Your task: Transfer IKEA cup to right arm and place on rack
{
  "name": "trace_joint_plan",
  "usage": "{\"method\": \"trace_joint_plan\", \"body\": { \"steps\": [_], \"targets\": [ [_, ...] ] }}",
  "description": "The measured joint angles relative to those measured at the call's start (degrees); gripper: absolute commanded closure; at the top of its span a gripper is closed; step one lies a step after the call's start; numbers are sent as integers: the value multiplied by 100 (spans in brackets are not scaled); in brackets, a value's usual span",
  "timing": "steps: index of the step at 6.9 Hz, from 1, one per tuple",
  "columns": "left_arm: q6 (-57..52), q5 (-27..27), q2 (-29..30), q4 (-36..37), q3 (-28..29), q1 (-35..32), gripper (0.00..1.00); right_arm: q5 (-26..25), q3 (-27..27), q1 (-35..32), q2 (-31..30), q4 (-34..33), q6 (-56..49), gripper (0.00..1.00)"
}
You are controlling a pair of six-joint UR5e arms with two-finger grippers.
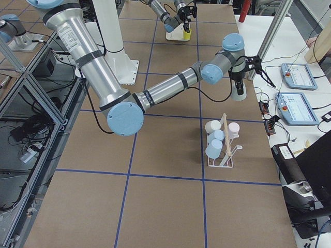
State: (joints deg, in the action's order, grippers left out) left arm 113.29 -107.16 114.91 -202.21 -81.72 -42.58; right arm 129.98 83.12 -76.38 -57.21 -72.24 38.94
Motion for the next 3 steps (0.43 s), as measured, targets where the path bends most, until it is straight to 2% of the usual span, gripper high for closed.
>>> {"method": "trace_joint_plan", "body": {
  "steps": [1,3],
  "targets": [
    [-3,4,-2,0,7,4,9,249,-581,-293,172,-97,-571,100],
    [-8,12,-4,6,19,12,9,369,-1381,-562,256,-194,-1548,100]
  ]
}}
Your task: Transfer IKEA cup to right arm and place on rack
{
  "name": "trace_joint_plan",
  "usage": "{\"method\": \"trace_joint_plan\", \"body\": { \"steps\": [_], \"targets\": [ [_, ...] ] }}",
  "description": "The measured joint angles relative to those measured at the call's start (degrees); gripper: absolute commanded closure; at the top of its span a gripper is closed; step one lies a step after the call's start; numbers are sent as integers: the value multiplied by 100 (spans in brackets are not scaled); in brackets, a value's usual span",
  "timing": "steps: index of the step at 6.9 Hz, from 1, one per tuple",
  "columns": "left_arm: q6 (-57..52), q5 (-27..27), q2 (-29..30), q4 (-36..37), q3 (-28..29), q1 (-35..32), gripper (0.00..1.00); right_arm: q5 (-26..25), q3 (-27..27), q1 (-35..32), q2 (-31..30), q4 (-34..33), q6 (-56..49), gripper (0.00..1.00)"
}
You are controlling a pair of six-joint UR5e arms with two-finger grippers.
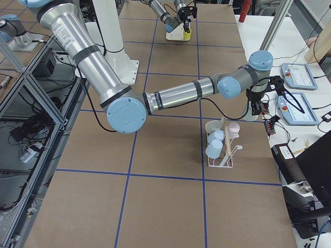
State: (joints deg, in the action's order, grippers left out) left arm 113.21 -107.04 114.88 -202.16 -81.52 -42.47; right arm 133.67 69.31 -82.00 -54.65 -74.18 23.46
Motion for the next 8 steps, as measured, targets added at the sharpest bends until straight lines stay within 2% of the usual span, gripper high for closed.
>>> {"method": "trace_joint_plan", "body": {
  "steps": [1,4,8],
  "targets": [
    [-1,4,0,1,6,4,9,12,-184,-37,12,-183,-334,100],
    [-1,26,-7,1,32,21,9,29,-294,-79,154,-1116,-1144,100],
    [-1,34,-9,1,48,35,9,-27,-430,30,138,-1222,-1276,100]
  ]
}}
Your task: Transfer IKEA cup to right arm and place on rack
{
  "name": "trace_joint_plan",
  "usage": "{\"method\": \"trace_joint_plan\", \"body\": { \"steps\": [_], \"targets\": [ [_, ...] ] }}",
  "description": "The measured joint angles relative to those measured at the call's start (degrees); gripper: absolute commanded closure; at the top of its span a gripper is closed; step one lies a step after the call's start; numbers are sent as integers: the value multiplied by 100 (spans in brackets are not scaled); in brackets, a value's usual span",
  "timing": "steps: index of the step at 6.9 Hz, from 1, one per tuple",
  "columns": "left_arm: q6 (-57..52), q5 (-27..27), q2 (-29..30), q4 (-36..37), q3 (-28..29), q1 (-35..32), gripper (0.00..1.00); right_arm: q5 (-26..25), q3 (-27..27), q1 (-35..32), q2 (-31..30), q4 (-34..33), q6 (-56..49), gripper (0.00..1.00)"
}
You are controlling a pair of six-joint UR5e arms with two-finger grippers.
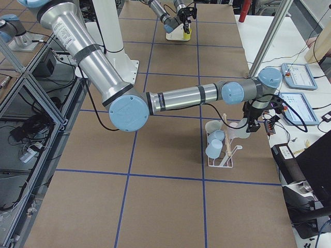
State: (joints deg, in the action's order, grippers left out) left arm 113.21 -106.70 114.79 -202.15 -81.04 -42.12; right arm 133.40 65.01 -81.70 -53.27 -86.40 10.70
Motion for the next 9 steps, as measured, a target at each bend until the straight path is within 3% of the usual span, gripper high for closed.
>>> {"method": "trace_joint_plan", "body": {
  "steps": [9],
  "targets": [
    [0,0,0,-8,-21,-12,9,-21,-197,112,-78,14,-115,100]
  ]
}}
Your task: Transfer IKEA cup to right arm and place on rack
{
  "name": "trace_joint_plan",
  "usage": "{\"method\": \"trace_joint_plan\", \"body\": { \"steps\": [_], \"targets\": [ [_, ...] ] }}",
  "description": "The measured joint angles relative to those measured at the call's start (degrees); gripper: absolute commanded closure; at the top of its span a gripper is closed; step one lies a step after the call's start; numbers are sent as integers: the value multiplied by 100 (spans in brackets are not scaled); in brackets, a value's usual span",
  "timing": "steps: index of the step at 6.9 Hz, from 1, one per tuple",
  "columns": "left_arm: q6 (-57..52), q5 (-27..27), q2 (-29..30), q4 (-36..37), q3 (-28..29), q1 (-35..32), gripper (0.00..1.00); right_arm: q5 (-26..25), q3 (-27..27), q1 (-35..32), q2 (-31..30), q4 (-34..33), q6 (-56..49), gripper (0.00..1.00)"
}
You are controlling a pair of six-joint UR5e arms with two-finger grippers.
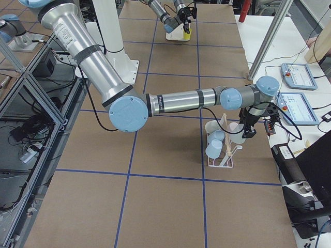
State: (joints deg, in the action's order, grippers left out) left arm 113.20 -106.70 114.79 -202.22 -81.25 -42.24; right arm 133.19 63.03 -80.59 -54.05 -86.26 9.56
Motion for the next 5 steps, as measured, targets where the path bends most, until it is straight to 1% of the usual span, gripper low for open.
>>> {"method": "trace_joint_plan", "body": {
  "steps": [3,5],
  "targets": [
    [0,0,0,-1,-31,-11,9,-13,-2,51,-29,5,1,100],
    [0,0,0,-1,-41,-12,9,-66,-4,106,-59,13,10,63]
  ]
}}
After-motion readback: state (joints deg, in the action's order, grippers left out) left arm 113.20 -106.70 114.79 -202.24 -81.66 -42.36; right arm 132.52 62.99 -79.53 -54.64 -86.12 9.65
